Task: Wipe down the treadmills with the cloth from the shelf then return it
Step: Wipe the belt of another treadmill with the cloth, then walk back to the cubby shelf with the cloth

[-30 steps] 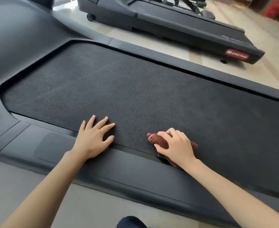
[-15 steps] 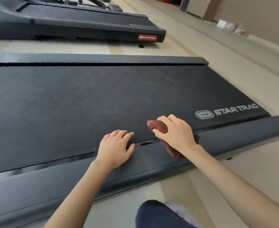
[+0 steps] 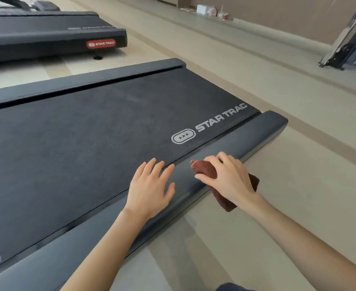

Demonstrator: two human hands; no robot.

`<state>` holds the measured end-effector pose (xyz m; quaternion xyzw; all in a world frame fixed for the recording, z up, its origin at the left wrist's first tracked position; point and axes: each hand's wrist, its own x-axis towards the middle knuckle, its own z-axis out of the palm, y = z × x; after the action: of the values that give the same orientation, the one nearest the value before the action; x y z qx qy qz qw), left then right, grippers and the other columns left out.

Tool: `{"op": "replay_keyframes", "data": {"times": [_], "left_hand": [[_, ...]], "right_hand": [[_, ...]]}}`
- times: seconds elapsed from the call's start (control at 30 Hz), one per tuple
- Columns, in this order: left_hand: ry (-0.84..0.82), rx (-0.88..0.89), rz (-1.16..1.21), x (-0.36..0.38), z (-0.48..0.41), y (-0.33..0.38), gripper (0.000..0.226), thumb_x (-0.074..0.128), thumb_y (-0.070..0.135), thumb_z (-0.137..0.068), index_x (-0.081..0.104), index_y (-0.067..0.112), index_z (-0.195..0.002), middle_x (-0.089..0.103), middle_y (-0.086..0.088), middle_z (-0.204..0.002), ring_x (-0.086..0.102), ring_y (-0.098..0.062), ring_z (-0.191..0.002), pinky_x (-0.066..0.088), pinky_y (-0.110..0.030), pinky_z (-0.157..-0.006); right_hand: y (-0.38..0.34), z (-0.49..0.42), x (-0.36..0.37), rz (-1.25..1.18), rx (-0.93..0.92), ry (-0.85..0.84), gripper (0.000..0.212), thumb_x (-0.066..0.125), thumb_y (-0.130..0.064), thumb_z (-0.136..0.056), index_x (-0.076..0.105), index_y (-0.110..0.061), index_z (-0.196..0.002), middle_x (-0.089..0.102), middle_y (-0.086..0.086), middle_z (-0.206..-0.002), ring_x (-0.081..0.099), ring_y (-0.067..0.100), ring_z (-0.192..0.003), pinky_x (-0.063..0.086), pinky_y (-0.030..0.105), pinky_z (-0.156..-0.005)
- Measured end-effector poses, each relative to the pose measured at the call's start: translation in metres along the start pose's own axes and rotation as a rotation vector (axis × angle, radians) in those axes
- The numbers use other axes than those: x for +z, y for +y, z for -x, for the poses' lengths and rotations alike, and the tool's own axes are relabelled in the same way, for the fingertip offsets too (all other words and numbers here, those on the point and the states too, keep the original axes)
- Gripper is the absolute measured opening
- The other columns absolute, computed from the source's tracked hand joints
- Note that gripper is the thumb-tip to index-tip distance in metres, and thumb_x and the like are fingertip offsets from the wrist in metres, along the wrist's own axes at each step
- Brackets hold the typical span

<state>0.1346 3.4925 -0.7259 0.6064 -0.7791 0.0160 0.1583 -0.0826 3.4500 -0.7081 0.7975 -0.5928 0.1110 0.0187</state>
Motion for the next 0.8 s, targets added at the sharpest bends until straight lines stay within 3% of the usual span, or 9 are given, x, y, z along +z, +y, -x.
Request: {"op": "replay_keyframes", "data": {"times": [0.2,0.37,0.47,0.53,0.8], "left_hand": [[-0.086,-0.059,-0.047,-0.013,-0.049,0.029,0.042,0.060,0.034,-0.083,0.064,0.016,-0.122,0.066,-0.010,-0.116,0.056,-0.037,-0.115,0.042,-0.050,-0.098],[-0.220,-0.181,-0.021,-0.073,-0.097,0.056,0.051,0.049,0.040,-0.092,0.044,0.024,-0.140,0.050,-0.005,-0.139,0.039,-0.032,-0.131,0.027,-0.044,-0.109],[-0.195,-0.152,-0.023,-0.138,-0.127,0.086,0.046,0.072,0.030,-0.079,0.064,0.015,-0.121,0.064,-0.012,-0.120,0.060,-0.035,-0.107,0.046,-0.047,-0.092],[-0.170,-0.131,-0.038,-0.188,-0.148,0.106,0.046,0.079,0.027,-0.071,0.068,0.014,-0.113,0.066,-0.014,-0.115,0.064,-0.036,-0.100,0.049,-0.049,-0.086],[-0.184,-0.080,-0.036,-0.403,-0.224,0.184,0.051,0.053,0.041,-0.091,0.048,0.023,-0.138,0.042,-0.007,-0.146,0.037,-0.030,-0.134,0.025,-0.047,-0.111]], "right_hand": [[0.052,-0.014,-0.039,-0.040,-0.044,-0.097,0.054,0.050,-0.068,-0.081,0.059,-0.026,-0.113,0.056,-0.001,-0.096,0.055,0.021,-0.088,0.042,0.032,-0.077],[0.069,-0.047,-0.117,-0.053,-0.097,-0.148,0.053,0.049,-0.068,-0.082,0.060,-0.025,-0.112,0.059,-0.001,-0.097,0.056,0.020,-0.087,0.042,0.031,-0.078],[0.073,-0.068,-0.179,-0.063,-0.124,-0.176,0.058,0.054,-0.069,-0.078,0.060,-0.024,-0.114,0.060,0.001,-0.099,0.056,0.021,-0.088,0.042,0.031,-0.077],[0.076,-0.083,-0.230,-0.062,-0.126,-0.202,0.063,0.055,-0.071,-0.076,0.058,-0.025,-0.117,0.059,0.002,-0.103,0.056,0.022,-0.091,0.041,0.031,-0.079],[0.099,-0.138,-0.482,-0.062,-0.115,-0.170,0.067,0.050,-0.073,-0.077,0.054,-0.025,-0.123,0.057,0.001,-0.110,0.055,0.022,-0.098,0.040,0.034,-0.085]]}}
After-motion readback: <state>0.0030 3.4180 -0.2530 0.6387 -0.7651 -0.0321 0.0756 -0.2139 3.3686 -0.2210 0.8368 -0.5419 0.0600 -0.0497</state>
